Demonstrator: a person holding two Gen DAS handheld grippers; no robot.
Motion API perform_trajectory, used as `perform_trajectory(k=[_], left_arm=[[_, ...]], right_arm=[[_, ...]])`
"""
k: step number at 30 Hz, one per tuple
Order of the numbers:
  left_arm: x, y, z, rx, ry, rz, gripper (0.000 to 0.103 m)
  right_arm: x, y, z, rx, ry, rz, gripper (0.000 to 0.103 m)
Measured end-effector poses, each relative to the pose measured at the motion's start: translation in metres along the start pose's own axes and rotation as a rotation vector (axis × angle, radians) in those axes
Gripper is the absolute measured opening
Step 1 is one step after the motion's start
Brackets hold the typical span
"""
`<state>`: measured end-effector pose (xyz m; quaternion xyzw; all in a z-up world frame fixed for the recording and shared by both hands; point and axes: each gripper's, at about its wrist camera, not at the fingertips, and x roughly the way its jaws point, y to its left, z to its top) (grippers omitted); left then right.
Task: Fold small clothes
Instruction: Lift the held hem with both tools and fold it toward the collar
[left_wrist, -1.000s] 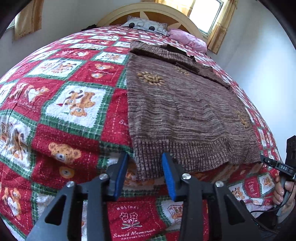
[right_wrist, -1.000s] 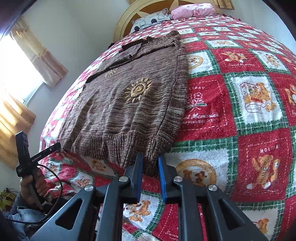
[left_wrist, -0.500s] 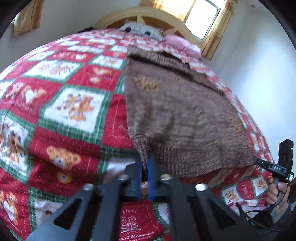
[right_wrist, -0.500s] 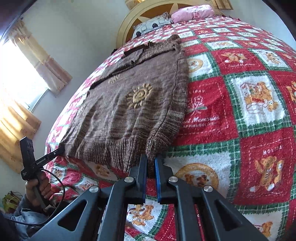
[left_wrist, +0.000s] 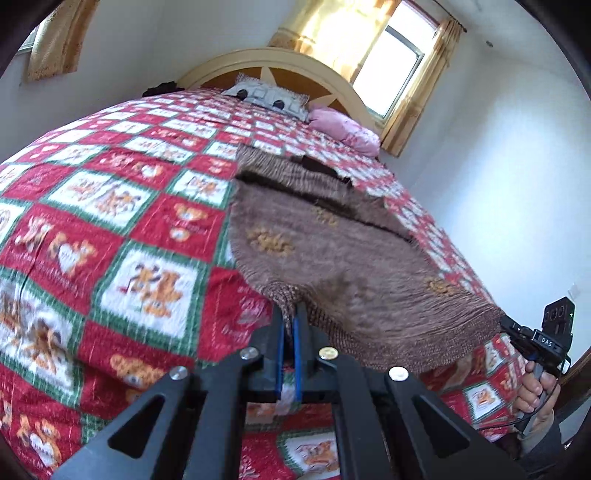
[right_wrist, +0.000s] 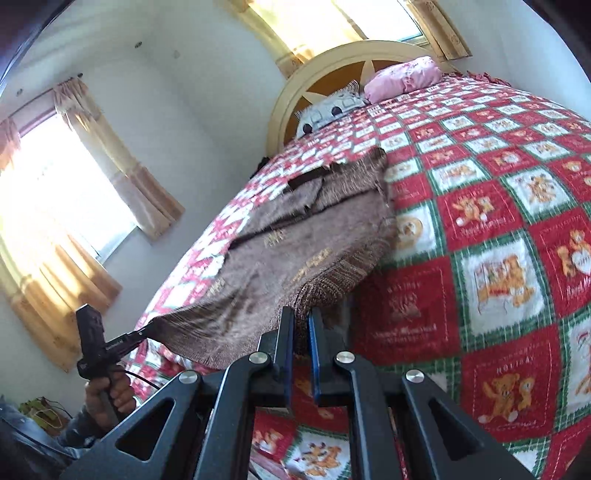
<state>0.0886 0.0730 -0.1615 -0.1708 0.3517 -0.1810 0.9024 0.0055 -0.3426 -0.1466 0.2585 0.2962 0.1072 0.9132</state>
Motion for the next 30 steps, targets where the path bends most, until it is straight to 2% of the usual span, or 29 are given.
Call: perform_trajectory(k=[7,9,17,22,30], left_arm=[[0.014,0.004,0.048,-0.056,-0.053,-0.039,0.004],[0.02,0.005,0.061,-0.059,-0.065,-0.03,0.004],[0.055,0.003,0.121,-0.042,-0.096,-0.017,0.004],[0.08,0.001,0.16,-0.05,-0.102,-0.019,0.004],[0.128,-0.005,0.207,-0.015,-0.089,0.009,0.004]], right_arm=[[0.003,0.004,0.045,0.002,-0.06,0.006,0.006],[0.01,0.002,0.058,0.008,-0.068,0.007,0.006],[0.051,-0.001,0.124,-0.011,-0.088,-0.015,0.006],[0.08,-0.011,0.162,0.021,-0.099,-0.022,0.006],[0.129,-0.035,0.203,0.048,-0.08,-0.077,0.006]])
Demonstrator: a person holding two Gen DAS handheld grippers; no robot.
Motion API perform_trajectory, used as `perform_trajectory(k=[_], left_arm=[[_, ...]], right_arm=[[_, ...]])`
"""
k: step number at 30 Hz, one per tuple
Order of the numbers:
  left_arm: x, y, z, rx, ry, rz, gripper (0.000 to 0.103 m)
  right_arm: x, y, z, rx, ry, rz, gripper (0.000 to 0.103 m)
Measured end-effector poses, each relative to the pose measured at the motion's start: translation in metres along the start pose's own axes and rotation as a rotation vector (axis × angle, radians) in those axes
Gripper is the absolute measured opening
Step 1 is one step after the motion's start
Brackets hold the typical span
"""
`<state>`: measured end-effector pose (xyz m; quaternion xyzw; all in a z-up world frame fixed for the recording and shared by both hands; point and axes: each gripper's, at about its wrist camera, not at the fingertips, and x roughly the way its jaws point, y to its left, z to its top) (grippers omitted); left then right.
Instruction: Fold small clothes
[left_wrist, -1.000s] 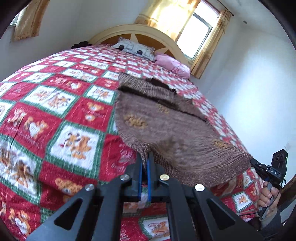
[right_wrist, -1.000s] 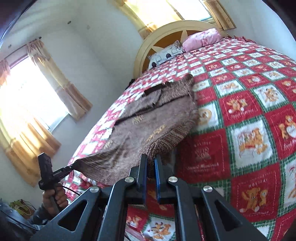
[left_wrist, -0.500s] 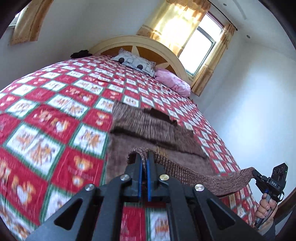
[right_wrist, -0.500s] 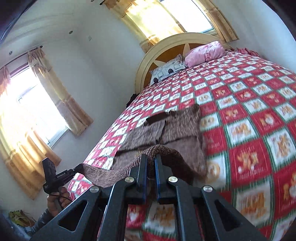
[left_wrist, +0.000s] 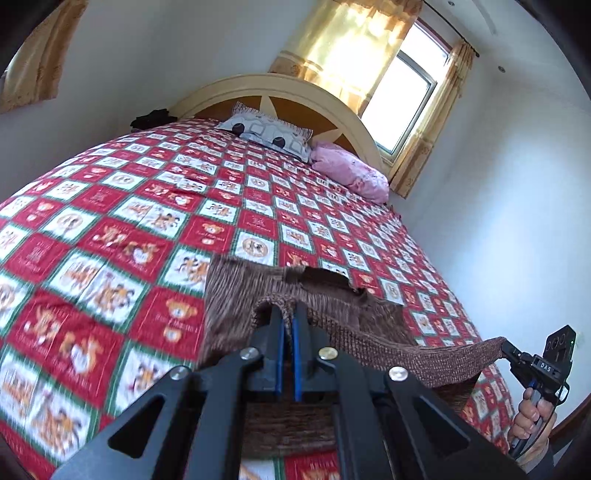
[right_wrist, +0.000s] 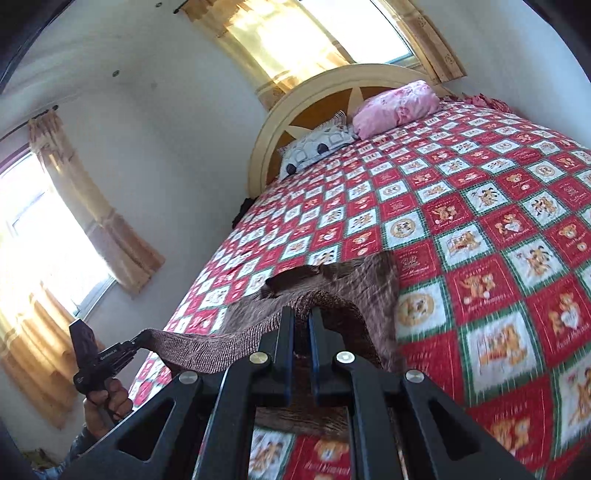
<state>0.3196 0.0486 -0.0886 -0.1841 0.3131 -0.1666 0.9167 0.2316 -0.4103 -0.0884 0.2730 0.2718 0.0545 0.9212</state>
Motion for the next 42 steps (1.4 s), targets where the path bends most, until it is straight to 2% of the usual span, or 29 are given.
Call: perform_trajectory(k=[11,15,22,25,26,27,28,29,30,31,32,35,37,39,42], left_arm=[[0.066,0.025,0.026,-0.028,0.039,0.067,0.004],[0.095,0.033,0.036,-0.009,0.069,0.096,0.004],[0.153,0.044,0.036,0.027,0.139,0.148,0.005],[0.17,0.049,0.037,0.04,0.15,0.227,0.012],[0.17,0.051,0.038,0.033,0.147,0.242,0.012],[0.167,0.053,0.039,0.024,0.14,0.249,0.013],[0.16,0.053,0.04,0.028,0.129,0.255,0.019],[0.151,0.051,0.04,0.049,0.112,0.262,0.03],[0.142,0.047,0.037,0.08,0.097,0.266,0.037],[0.137,0.043,0.035,0.105,0.094,0.268,0.054],[0.128,0.037,0.029,0.142,0.1,0.26,0.064],[0.123,0.016,0.007,0.258,0.177,0.24,0.065],[0.131,0.003,-0.008,0.334,0.248,0.226,0.065],[0.144,-0.007,-0.02,0.415,0.304,0.266,0.065],[0.163,-0.007,-0.023,0.45,0.329,0.319,0.067]], right_arm=[[0.089,-0.029,0.048,0.024,0.071,-0.067,0.006],[0.128,-0.043,0.061,0.043,0.107,-0.105,0.006],[0.201,-0.076,0.065,0.103,0.23,-0.17,0.007],[0.213,-0.091,0.068,0.144,0.233,-0.204,0.01],[0.211,-0.092,0.069,0.142,0.221,-0.217,0.016],[0.206,-0.089,0.069,0.122,0.213,-0.221,0.029],[0.201,-0.084,0.068,0.097,0.21,-0.209,0.037],[0.197,-0.077,0.066,0.066,0.213,-0.189,0.051],[0.194,-0.07,0.062,0.035,0.222,-0.165,0.053],[0.192,-0.059,0.056,-0.01,0.256,-0.129,0.053],[0.193,-0.048,0.048,-0.051,0.301,-0.099,0.053],[0.207,-0.02,0.02,-0.165,0.458,-0.026,0.053],[0.224,-0.002,-0.002,-0.259,0.568,-0.03,0.053],[0.238,0.008,-0.012,-0.328,0.609,-0.076,0.053],[0.259,0.011,-0.002,-0.34,0.602,-0.11,0.053]])
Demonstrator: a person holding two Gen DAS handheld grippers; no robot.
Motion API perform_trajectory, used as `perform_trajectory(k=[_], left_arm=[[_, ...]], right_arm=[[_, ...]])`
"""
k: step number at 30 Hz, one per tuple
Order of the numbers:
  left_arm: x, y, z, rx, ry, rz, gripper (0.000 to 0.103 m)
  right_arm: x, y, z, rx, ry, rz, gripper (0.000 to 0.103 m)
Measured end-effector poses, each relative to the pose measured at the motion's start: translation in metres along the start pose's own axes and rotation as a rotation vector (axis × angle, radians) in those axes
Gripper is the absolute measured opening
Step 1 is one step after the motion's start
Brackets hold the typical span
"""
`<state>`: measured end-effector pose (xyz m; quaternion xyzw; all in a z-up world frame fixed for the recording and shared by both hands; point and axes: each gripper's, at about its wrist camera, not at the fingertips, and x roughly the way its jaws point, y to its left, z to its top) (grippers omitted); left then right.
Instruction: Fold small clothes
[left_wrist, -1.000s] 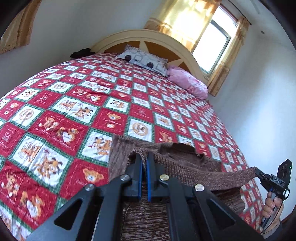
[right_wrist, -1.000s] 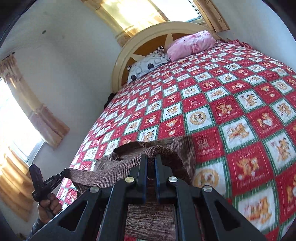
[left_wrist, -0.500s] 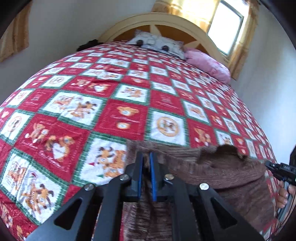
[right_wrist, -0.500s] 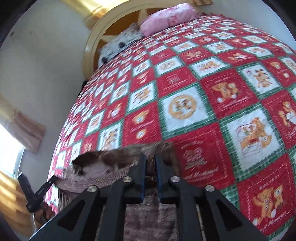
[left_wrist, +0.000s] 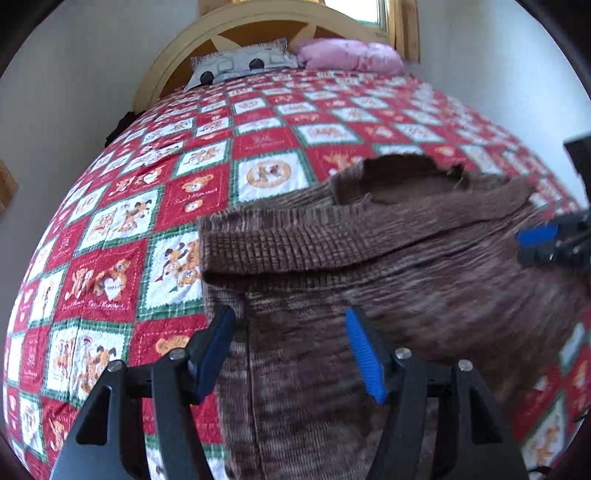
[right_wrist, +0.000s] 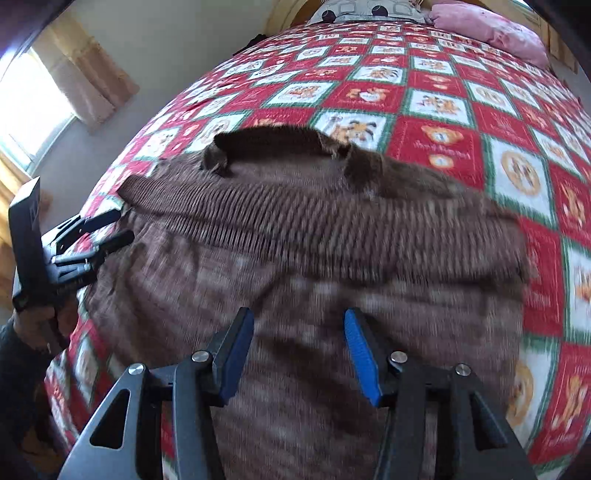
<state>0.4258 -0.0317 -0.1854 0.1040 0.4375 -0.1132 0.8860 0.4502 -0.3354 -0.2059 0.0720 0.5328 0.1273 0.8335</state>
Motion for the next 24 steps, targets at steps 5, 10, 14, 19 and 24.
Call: perform_trajectory(k=[5,10,14,19,24], left_arm=[[0.031,0.029,0.034,-0.079,-0.003,0.129,0.072],[0.023,0.071,0.053,-0.275,-0.06,0.215,0.074],[0.013,0.077,0.034,-0.314,-0.058,0.201,0.076],[0.006,0.04,0.005,-0.198,-0.001,0.131,0.077],[0.02,0.002,0.014,-0.067,0.034,0.115,0.081]], right_arm=[[-0.014,-0.013,0.052,0.047,-0.166,-0.105,0.053],[-0.045,-0.027,0.061,0.142,-0.335,-0.122,0.053],[-0.048,-0.024,0.033,0.127,-0.28,-0.04,0.053],[-0.024,-0.019,-0.015,0.058,-0.046,-0.04,0.053],[-0.015,-0.027,0.003,0.041,-0.075,-0.092,0.053]])
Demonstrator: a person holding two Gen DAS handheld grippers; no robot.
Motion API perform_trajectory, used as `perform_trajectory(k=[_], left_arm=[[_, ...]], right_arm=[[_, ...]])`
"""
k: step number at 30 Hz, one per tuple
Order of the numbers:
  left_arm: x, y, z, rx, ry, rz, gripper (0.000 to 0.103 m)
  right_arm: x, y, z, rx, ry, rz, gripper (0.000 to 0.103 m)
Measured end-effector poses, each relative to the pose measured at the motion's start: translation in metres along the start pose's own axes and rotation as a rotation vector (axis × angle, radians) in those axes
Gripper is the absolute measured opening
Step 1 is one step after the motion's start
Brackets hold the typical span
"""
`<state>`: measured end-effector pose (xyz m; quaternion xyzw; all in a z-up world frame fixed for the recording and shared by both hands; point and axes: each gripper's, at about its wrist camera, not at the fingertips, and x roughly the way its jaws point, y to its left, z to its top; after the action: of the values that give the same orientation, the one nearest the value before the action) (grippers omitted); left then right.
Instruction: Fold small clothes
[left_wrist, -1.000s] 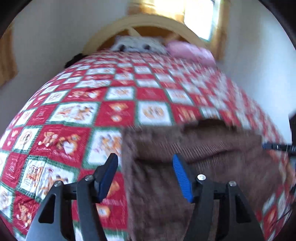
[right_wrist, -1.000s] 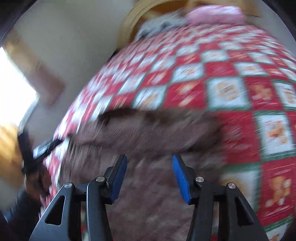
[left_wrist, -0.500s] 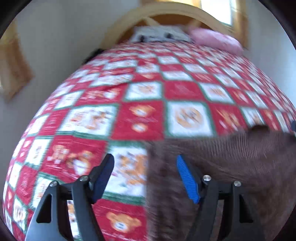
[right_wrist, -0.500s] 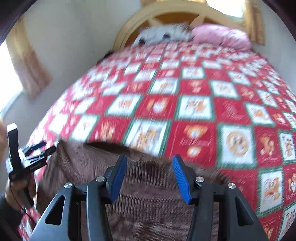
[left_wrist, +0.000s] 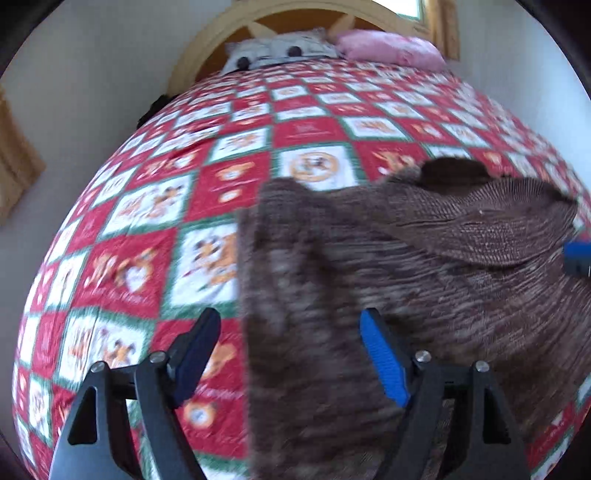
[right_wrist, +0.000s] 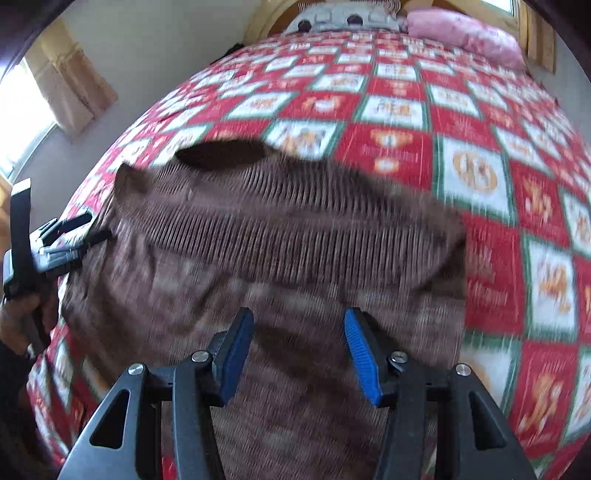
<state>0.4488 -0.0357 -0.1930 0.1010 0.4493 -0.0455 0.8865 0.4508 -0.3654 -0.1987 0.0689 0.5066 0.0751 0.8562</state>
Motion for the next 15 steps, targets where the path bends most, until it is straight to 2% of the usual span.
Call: perform_trajectory(k=[2,4,7,8,10,13,15], left_arm=[[0.012,-0.005,0.014,-0.011,0.007,-0.002,0.083],[0.024,-0.001,0.031,-0.052,-0.014,0.049,0.085],[0.028,0.017,0.042,-0.164,-0.024,0.048,0.085],[0.028,0.021,0.042,-0.191,-0.024,0.053,0.085],[0.03,0.029,0.039,-0.228,-0.018,0.066,0.086],[0.029,0.028,0.032,-0.236,-0.019,0.05,0.086],[0.03,0.021,0.033,-0.209,-0.021,0.059,0.086]], right_arm=[[0.005,-0.008,0.026,0.014,-0.07,-0.049,0.053],[0.0,-0.019,0.047,0.057,-0.159,-0.098,0.053],[-0.017,-0.032,0.061,0.14,-0.244,-0.07,0.053],[-0.018,-0.035,0.063,0.153,-0.248,-0.065,0.053],[-0.024,-0.034,0.056,0.151,-0.249,-0.03,0.053],[-0.036,-0.019,0.034,0.09,-0.261,0.084,0.053],[-0.032,-0.006,0.023,0.03,-0.19,0.174,0.053]])
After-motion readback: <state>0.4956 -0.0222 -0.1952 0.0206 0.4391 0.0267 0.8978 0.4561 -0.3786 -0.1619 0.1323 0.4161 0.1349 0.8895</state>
